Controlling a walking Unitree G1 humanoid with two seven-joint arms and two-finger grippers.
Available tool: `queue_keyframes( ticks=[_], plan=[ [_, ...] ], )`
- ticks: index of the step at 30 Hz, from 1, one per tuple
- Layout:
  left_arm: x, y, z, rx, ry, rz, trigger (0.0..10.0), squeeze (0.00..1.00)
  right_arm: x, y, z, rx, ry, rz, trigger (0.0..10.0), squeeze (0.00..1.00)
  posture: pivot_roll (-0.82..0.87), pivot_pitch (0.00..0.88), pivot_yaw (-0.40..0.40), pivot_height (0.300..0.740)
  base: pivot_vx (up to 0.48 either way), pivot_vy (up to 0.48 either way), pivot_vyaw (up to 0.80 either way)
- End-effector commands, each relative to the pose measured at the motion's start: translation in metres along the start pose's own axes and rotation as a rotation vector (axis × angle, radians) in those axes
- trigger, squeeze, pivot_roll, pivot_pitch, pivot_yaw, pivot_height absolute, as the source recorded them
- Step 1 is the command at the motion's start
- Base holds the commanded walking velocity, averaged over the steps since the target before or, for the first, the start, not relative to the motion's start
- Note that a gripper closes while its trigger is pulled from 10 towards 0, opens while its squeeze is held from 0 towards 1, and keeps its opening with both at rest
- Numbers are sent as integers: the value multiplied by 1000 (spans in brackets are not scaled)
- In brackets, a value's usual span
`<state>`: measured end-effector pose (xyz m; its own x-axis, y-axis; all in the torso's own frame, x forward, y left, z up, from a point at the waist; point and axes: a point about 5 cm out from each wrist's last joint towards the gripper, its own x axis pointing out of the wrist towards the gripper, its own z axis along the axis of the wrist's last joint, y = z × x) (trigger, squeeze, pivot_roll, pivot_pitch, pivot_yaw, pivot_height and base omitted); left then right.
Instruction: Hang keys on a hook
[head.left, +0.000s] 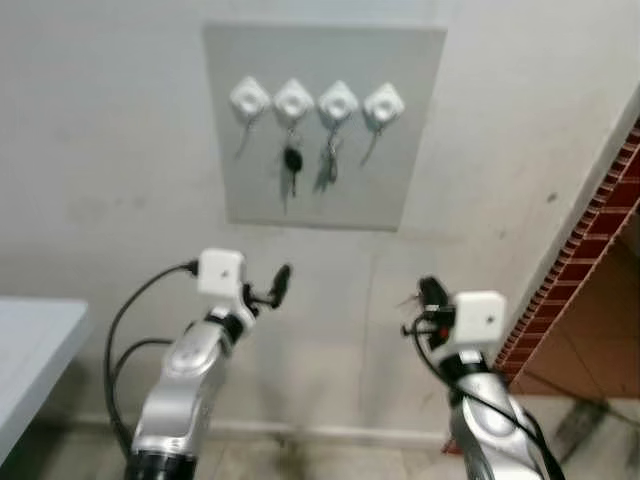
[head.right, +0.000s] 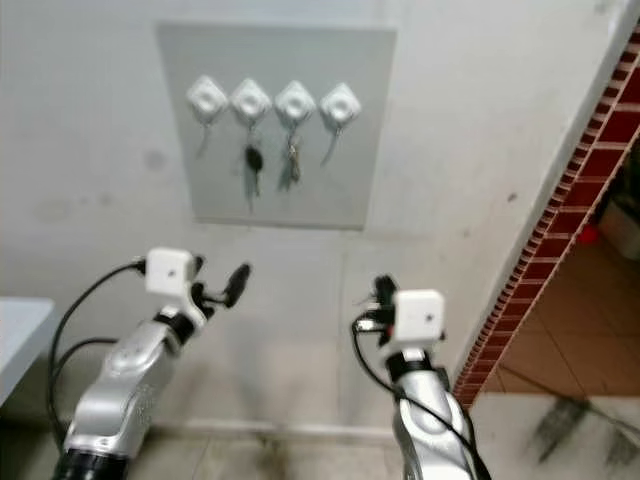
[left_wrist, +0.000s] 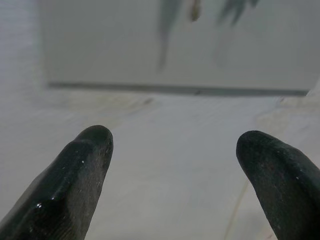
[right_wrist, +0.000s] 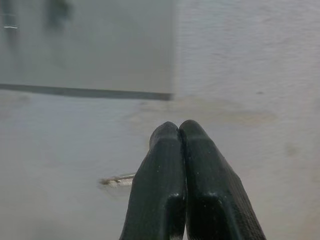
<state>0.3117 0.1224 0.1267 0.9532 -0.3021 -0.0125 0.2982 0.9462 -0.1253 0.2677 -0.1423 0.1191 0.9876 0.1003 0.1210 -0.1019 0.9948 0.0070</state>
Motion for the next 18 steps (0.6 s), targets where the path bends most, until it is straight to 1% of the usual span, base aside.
queue_keyframes(
  ticks=[1,2,4,7,10,13,14,16,18],
  plan=[
    [4,-11,4,-7,-18,-36,10000,0,-1,-9,5,-11,-16,-25,10000,0,-13,0,3,740,0,0,0],
    [4,-13,4,-39,-24,-40,10000,0,-1,-9,5,-11,-15,-22,10000,0,-12,0,2,740,0,0,0],
    [3,-15,5,-12,-27,-41,10000,0,-1,-9,4,-14,-12,-17,10000,0,-12,0,2,740,0,0,0],
    [4,-17,10,-53,-57,-54,10000,0,0,-9,4,-12,-10,-6,10000,0,-13,0,1,740,0,0,0],
    [2,-24,19,-70,-110,-118,10000,0,1,-8,5,-12,-11,9,10000,0,-13,0,1,740,0,0,0],
    [2,-27,23,-59,-125,-138,10000,0,3,-8,6,-12,-12,16,10000,0,-12,0,0,740,0,0,0],
    [1,-29,26,-45,-143,-151,10000,0,3,-8,6,-14,-13,21,10000,0,-12,0,0,740,0,0,0],
    [0,-32,28,-46,-148,-167,10000,0,4,-8,7,-12,-18,28,10000,0,-12,0,1,740,0,0,0],
    [-1,-37,33,-33,-160,-204,10000,0,6,-8,10,-8,-30,50,10000,0,-10,0,-1,740,0,0,0]
  ],
)
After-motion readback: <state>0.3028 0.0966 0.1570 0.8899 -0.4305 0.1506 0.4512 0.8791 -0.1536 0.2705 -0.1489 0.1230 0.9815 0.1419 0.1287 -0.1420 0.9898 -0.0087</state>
